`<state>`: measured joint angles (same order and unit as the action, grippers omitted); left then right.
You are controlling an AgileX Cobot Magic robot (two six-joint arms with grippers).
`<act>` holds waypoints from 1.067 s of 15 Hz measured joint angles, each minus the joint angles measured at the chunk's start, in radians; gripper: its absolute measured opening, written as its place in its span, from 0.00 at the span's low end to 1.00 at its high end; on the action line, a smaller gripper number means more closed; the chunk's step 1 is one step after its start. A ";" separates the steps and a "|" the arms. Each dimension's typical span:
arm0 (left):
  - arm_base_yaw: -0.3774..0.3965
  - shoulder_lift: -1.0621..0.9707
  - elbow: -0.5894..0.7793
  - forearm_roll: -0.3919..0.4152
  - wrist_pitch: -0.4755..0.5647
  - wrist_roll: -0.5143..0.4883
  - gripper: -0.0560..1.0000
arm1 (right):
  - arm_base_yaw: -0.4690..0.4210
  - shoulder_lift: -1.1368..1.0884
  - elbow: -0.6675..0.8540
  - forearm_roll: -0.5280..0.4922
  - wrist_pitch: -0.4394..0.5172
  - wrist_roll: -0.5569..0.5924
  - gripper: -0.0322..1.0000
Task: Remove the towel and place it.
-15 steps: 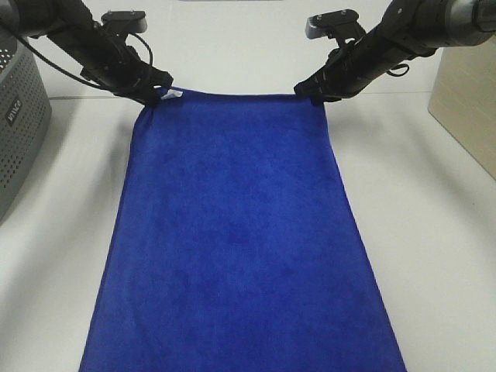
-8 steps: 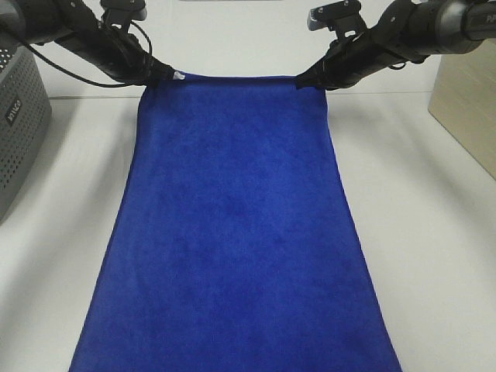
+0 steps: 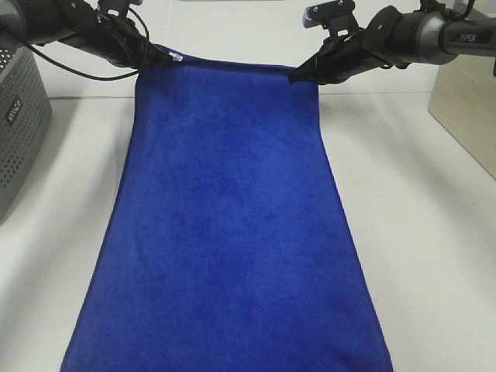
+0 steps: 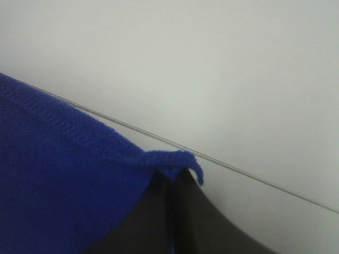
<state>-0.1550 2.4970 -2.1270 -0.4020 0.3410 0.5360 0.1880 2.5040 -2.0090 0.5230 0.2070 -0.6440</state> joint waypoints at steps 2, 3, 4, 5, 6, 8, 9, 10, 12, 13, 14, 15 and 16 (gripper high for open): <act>0.000 0.019 0.000 0.000 -0.027 0.003 0.05 | 0.000 0.014 -0.010 0.002 -0.002 0.000 0.05; 0.000 0.030 0.000 0.000 -0.037 0.005 0.05 | 0.000 0.018 -0.011 0.002 -0.013 0.000 0.05; 0.000 0.058 0.000 0.000 -0.060 0.008 0.05 | 0.000 0.023 -0.011 0.002 -0.038 0.000 0.05; 0.000 0.071 0.000 0.000 -0.079 0.010 0.05 | 0.000 0.025 -0.012 0.002 -0.051 0.000 0.05; 0.000 0.074 0.000 0.000 -0.090 0.010 0.05 | 0.000 0.027 -0.012 0.002 -0.055 0.000 0.05; 0.000 0.086 0.000 0.000 -0.134 0.010 0.05 | 0.000 0.046 -0.013 0.003 -0.072 0.000 0.05; 0.000 0.092 0.000 0.000 -0.152 0.010 0.05 | 0.000 0.058 -0.013 0.005 -0.080 0.000 0.05; -0.001 0.097 0.000 0.000 -0.163 0.010 0.05 | 0.000 0.067 -0.013 0.015 -0.082 0.000 0.05; -0.001 0.113 0.000 0.000 -0.172 0.010 0.05 | 0.000 0.078 -0.013 0.020 -0.089 0.000 0.05; -0.001 0.126 0.000 0.000 -0.180 0.011 0.05 | 0.000 0.079 -0.013 0.020 -0.090 0.000 0.05; -0.001 0.137 0.000 0.000 -0.185 0.011 0.05 | 0.000 0.079 -0.013 0.021 -0.091 0.000 0.05; -0.001 0.141 0.000 0.000 -0.187 0.011 0.05 | 0.000 0.079 -0.013 0.021 -0.092 0.000 0.05; -0.001 0.150 0.000 0.000 -0.197 0.011 0.05 | 0.000 0.079 -0.013 0.022 -0.092 0.000 0.05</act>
<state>-0.1560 2.6470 -2.1270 -0.4020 0.1440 0.5470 0.1880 2.5830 -2.0220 0.5450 0.1150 -0.6440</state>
